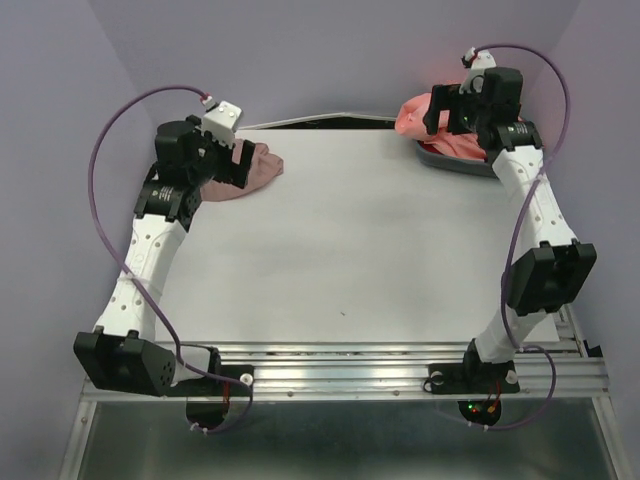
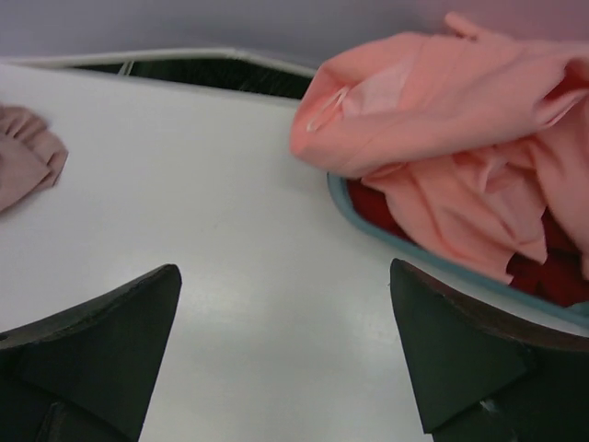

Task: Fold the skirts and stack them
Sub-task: Grab the skirt from the pile

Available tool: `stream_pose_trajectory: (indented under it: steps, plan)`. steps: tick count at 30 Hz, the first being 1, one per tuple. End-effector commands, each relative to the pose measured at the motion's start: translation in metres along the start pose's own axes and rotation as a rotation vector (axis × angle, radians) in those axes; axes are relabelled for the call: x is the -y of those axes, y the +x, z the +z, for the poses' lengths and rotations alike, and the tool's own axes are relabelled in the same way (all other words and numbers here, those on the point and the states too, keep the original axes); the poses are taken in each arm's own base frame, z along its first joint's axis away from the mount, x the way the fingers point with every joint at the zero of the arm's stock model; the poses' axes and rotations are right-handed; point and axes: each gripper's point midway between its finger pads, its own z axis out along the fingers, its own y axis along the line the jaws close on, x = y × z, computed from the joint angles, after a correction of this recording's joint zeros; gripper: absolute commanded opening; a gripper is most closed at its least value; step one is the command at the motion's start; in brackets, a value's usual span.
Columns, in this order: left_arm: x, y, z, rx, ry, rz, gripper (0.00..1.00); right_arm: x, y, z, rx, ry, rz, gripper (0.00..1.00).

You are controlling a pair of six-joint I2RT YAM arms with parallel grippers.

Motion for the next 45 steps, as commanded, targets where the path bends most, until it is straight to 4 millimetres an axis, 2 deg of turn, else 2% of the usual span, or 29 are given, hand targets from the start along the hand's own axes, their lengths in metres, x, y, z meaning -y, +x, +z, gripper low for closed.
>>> stream_pose_trajectory:
  steps: [1, 3, 4, 5, 6, 7, 8, 11, 12, 14, 15, 20, 21, 24, 25, 27, 28, 30, 31, 32, 33, 35, 36, 37, 39, 40, 43, 44, 45]
  plan:
    - [0.044, -0.007, -0.015, 0.075, 0.192, -0.129, 0.99, 0.049, -0.032, 0.051, 0.084, 0.174, -0.067, 1.00]
    - [0.054, -0.007, -0.019, 0.082, 0.235, -0.155, 0.99, 0.050, -0.035, 0.073, 0.096, 0.146, -0.096, 1.00]
    - [0.057, -0.004, -0.020, 0.078, 0.248, -0.158, 0.99, 0.046, -0.047, 0.079, 0.126, 0.118, -0.130, 1.00]
    - [0.061, -0.004, -0.021, 0.079, 0.271, -0.162, 0.99, 0.049, -0.034, 0.102, 0.107, 0.096, -0.181, 1.00]
    - [0.063, -0.002, -0.021, 0.074, 0.282, -0.167, 0.99, 0.045, -0.031, 0.113, 0.107, 0.055, -0.211, 1.00]
    - [0.064, -0.001, -0.018, 0.065, 0.292, -0.172, 0.99, 0.045, -0.042, 0.118, 0.134, 0.041, -0.284, 1.00]
    - [0.067, 0.002, -0.018, 0.052, 0.304, -0.180, 0.99, 0.048, -0.022, 0.141, 0.097, 0.020, -0.304, 1.00]
    - [0.072, 0.007, -0.013, 0.030, 0.333, -0.197, 0.99, 0.055, -0.022, 0.161, 0.108, 0.026, -0.394, 1.00]
    - [0.074, 0.011, -0.010, 0.017, 0.342, -0.207, 0.99, 0.062, -0.006, 0.177, 0.083, 0.038, -0.401, 1.00]
    - [0.077, 0.012, -0.007, 0.016, 0.360, -0.216, 0.99, 0.069, -0.004, 0.188, 0.101, 0.064, -0.415, 1.00]
    - [0.078, 0.013, -0.006, 0.010, 0.369, -0.224, 0.99, 0.070, 0.007, 0.197, 0.089, 0.059, -0.419, 1.00]
    - [0.084, 0.012, 0.006, -0.014, 0.416, -0.275, 0.99, 0.085, 0.032, 0.220, 0.075, 0.112, -0.407, 0.99]
    - [0.084, 0.012, 0.007, -0.019, 0.417, -0.280, 0.99, 0.088, 0.034, 0.223, 0.074, 0.126, -0.402, 0.97]
    - [0.083, 0.013, 0.012, -0.036, 0.416, -0.282, 0.99, 0.099, 0.035, 0.228, 0.085, 0.186, -0.402, 0.68]
    - [0.082, 0.014, 0.014, -0.039, 0.414, -0.280, 0.99, 0.101, 0.029, 0.226, 0.103, 0.201, -0.400, 0.50]
    - [0.081, 0.014, 0.014, -0.040, 0.409, -0.276, 0.99, 0.108, 0.017, 0.219, 0.129, 0.261, -0.386, 0.28]
    - [0.081, 0.014, 0.014, -0.039, 0.409, -0.275, 0.99, 0.110, 0.008, 0.214, 0.150, 0.279, -0.380, 0.12]
    - [0.082, 0.013, 0.012, -0.036, 0.409, -0.276, 0.99, 0.110, -0.026, 0.194, 0.219, 0.318, -0.375, 0.01]
    - [0.082, 0.013, 0.011, -0.032, 0.408, -0.274, 0.99, 0.109, -0.051, 0.177, 0.273, 0.343, -0.376, 0.01]
    - [0.081, 0.013, 0.010, -0.031, 0.406, -0.273, 0.99, 0.109, -0.055, 0.176, 0.285, 0.346, -0.381, 0.01]
    - [0.081, 0.011, 0.008, -0.025, 0.402, -0.273, 0.99, 0.108, -0.081, 0.155, 0.336, 0.374, -0.382, 0.01]
    - [0.079, 0.013, 0.008, -0.027, 0.387, -0.273, 0.99, 0.106, -0.111, 0.131, 0.406, 0.402, -0.387, 0.01]
    - [0.078, 0.012, 0.007, -0.026, 0.379, -0.272, 0.99, 0.102, -0.133, 0.115, 0.468, 0.413, -0.387, 0.01]
    - [0.077, 0.012, 0.005, -0.023, 0.371, -0.275, 0.99, 0.097, -0.161, 0.089, 0.540, 0.424, -0.390, 0.01]
    - [0.073, 0.013, 0.005, -0.028, 0.350, -0.277, 0.99, 0.087, -0.188, 0.061, 0.615, 0.414, -0.401, 0.01]
    - [0.071, 0.014, 0.004, -0.030, 0.344, -0.276, 0.99, 0.078, -0.209, 0.034, 0.669, 0.406, -0.409, 0.01]
    - [0.066, 0.012, 0.002, -0.032, 0.334, -0.288, 0.99, 0.062, -0.241, -0.008, 0.788, 0.379, -0.408, 0.01]
    - [0.063, 0.011, 0.001, -0.029, 0.331, -0.297, 0.99, 0.054, -0.259, -0.035, 0.853, 0.377, -0.401, 0.01]
    - [0.062, 0.011, 0.001, -0.026, 0.331, -0.300, 0.99, 0.050, -0.267, -0.049, 0.888, 0.374, -0.395, 0.01]
